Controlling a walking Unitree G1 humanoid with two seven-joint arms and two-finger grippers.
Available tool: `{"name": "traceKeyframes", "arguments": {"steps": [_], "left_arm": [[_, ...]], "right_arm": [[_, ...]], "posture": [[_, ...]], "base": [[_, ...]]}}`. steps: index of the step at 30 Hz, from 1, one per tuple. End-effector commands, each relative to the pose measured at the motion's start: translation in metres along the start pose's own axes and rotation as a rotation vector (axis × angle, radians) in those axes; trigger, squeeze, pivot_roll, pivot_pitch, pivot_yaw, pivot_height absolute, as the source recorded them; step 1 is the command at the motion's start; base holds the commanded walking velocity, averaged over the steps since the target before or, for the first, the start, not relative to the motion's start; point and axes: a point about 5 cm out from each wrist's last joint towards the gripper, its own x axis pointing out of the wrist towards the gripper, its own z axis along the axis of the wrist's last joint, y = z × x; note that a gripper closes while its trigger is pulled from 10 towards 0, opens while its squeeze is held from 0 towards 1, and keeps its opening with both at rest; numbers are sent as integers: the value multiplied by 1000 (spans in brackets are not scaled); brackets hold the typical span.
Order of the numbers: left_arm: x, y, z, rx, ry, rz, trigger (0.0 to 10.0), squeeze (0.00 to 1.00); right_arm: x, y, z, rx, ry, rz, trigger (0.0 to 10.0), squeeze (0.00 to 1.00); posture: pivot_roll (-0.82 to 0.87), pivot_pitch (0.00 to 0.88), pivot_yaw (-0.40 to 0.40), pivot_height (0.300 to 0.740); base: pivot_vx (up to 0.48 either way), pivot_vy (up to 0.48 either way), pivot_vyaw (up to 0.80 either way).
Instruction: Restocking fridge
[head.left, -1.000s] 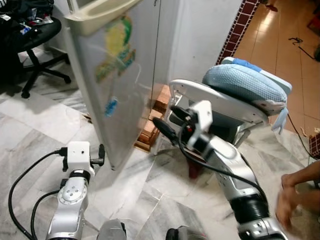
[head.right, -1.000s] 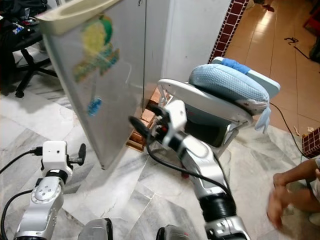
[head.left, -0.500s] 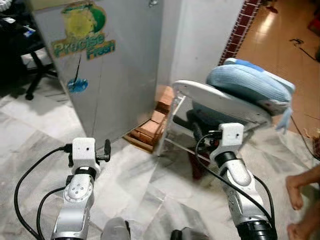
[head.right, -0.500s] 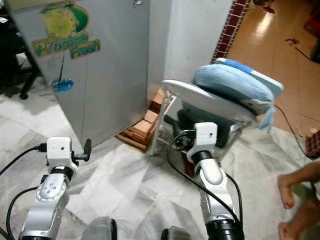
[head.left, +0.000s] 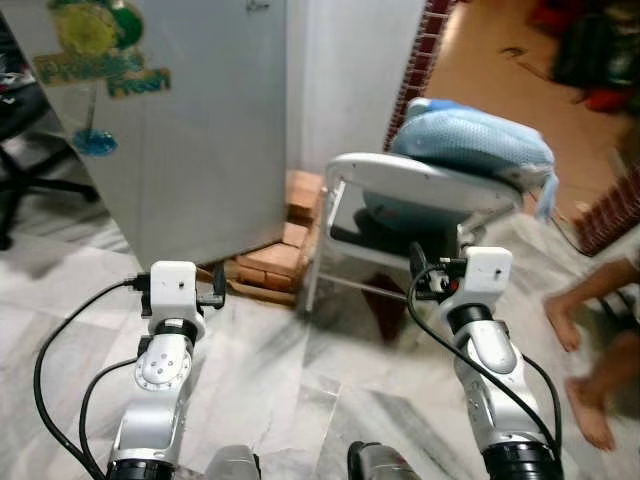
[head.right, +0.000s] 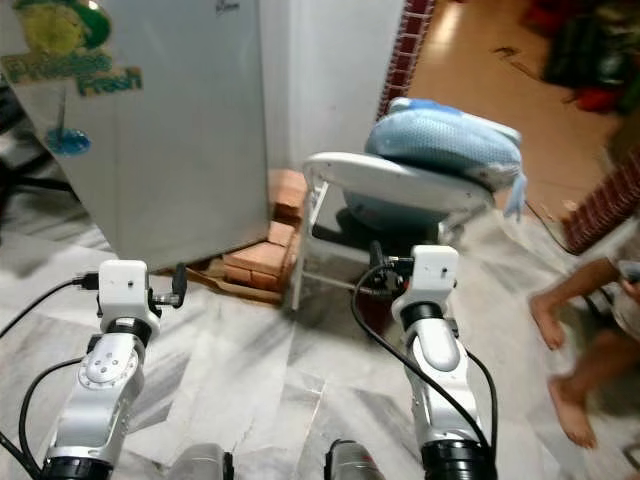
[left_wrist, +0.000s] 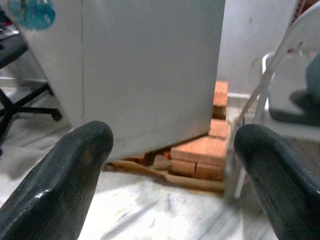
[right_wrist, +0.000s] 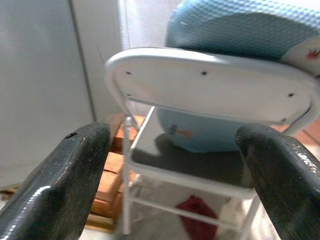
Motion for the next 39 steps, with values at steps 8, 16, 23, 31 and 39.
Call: {"name": "traceKeyframes", "arguments": {"steps": [8, 16, 23, 31, 39], "left_arm": [[10, 0, 3, 44, -22, -10, 10000, 0], [12, 5, -1, 52, -10, 0, 10000, 0], [14, -7, -7, 69, -11, -63, 10000, 0], [5, -2, -18, 9, 12, -54, 10000, 0], [-9, -1, -26, 36, 18, -48, 10000, 0]], "right_arm": [[2, -1, 7, -24, -38, 2, 10000, 0], [7, -9, 9, -20, -52, -22, 10000, 0], [5, -9, 4, 11, -68, -75, 10000, 0], [-23, -32, -13, -82, 12, -112, 10000, 0], [-31, -42, -23, -66, 58, -151, 10000, 0]], "posture": [[16, 89, -19, 740], [16, 69, 2, 740], [6, 5, 46, 740], [12, 2, 5, 740], [23, 35, -3, 740]], "base": [[0, 452, 0], [0, 464, -346], [0, 472, 0], [0, 442, 0], [0, 457, 0]]}}
